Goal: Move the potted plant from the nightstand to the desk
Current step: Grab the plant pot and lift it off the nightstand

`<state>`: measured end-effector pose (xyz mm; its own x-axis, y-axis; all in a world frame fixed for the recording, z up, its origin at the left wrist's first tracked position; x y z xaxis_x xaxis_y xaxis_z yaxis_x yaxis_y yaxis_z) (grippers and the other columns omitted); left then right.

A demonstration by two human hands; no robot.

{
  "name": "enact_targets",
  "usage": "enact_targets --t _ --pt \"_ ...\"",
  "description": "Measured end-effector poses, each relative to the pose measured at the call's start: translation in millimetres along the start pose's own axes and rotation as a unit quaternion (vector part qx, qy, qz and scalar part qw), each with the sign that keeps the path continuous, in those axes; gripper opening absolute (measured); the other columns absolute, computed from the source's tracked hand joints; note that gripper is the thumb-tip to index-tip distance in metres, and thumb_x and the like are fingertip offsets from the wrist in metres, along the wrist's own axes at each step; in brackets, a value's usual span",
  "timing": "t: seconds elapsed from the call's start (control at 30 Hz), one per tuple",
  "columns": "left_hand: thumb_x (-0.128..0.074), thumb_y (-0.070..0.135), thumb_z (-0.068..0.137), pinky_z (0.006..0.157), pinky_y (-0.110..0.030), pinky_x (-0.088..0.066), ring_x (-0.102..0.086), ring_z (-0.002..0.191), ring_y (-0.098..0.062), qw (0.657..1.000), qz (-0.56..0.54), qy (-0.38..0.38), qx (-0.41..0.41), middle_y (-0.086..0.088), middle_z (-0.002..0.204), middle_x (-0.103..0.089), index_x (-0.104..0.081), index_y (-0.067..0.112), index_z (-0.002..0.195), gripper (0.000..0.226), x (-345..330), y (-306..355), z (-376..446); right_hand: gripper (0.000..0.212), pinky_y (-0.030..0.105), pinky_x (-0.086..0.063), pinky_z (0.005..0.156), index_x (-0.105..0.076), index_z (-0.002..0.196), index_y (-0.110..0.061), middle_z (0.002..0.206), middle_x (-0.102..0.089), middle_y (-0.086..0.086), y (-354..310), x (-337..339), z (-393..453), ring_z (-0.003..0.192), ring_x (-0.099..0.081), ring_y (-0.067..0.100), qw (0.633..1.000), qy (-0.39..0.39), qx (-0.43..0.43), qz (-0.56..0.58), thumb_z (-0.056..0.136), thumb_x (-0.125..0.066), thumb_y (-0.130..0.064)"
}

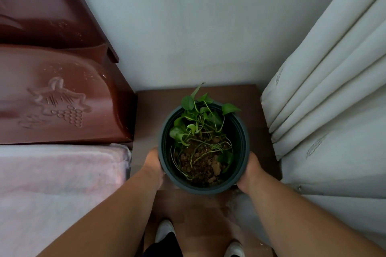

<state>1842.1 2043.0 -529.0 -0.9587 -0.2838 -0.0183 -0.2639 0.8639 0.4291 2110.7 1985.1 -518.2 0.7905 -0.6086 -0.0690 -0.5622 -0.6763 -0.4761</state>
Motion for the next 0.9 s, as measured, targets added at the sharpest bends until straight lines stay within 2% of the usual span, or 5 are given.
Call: enact_targets --t 0.1,0.23,0.33,0.73,0.9 --pt "-0.045 0.034 0.115 0.051 -0.042 -0.068 -0.084 0.058 -0.034 0.998 -0.04 -0.046 0.034 -0.016 0.07 -0.087 -0.088 0.009 0.055 0.078 -7 -3 -12 0.071 0.046 -0.064 0.076 -0.094 0.081 -0.019 0.103 -0.088 0.018 0 -7 -11 0.099 -0.08 0.04 0.999 -0.022 -0.015 0.02 0.114 -0.039 -0.049" --pt "-0.045 0.051 0.115 0.117 -0.07 -0.054 -0.072 0.132 -0.049 0.997 -0.051 -0.048 0.027 -0.027 0.138 -0.081 -0.086 0.006 0.128 0.062 -7 8 -48 0.067 0.049 -0.063 0.081 -0.093 0.099 -0.012 0.108 -0.087 0.021 -13 -13 -35 0.111 -0.077 0.043 0.998 -0.042 -0.031 0.034 0.115 -0.041 -0.051" --pt "-0.051 0.051 0.116 0.127 -0.065 -0.047 -0.069 0.139 -0.045 0.995 -0.084 -0.047 -0.033 -0.023 0.143 -0.079 -0.08 0.007 0.139 0.058 -10 31 -77 0.06 0.056 -0.062 0.094 -0.085 0.118 -0.01 0.112 -0.086 0.024 -35 -19 -63 0.117 -0.074 0.045 0.997 -0.049 -0.025 0.053 0.116 -0.042 -0.052" --pt "-0.06 0.05 0.114 0.114 -0.063 -0.06 -0.077 0.127 -0.042 0.975 -0.087 -0.075 -0.191 -0.014 0.129 -0.087 -0.084 0.014 0.133 0.048 -31 168 -241 0.052 0.046 -0.065 0.093 -0.087 0.114 -0.023 0.11 -0.089 0.007 -163 -77 -212 0.099 -0.085 0.029 0.99 -0.065 0.125 0.008 0.11 -0.052 -0.061" --pt "-0.06 0.065 0.106 0.087 -0.044 -0.07 -0.084 0.104 -0.033 0.973 -0.104 -0.093 -0.185 -0.009 0.108 -0.092 -0.092 0.02 0.102 0.055 -31 214 -302 0.06 0.05 -0.064 0.098 -0.086 0.11 -0.021 0.107 -0.089 0.008 -212 -98 -278 0.11 -0.079 0.036 0.989 -0.069 0.128 -0.028 0.098 -0.051 -0.068"
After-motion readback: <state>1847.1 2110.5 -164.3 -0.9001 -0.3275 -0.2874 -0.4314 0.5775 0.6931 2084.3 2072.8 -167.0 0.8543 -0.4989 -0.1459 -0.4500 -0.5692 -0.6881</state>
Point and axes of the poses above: each hand's wrist, its own z-axis towards the middle knuckle, its own x-axis out of the back of the hand, y = z × x, the point moved 4 cm from there along z, towards the middle knuckle
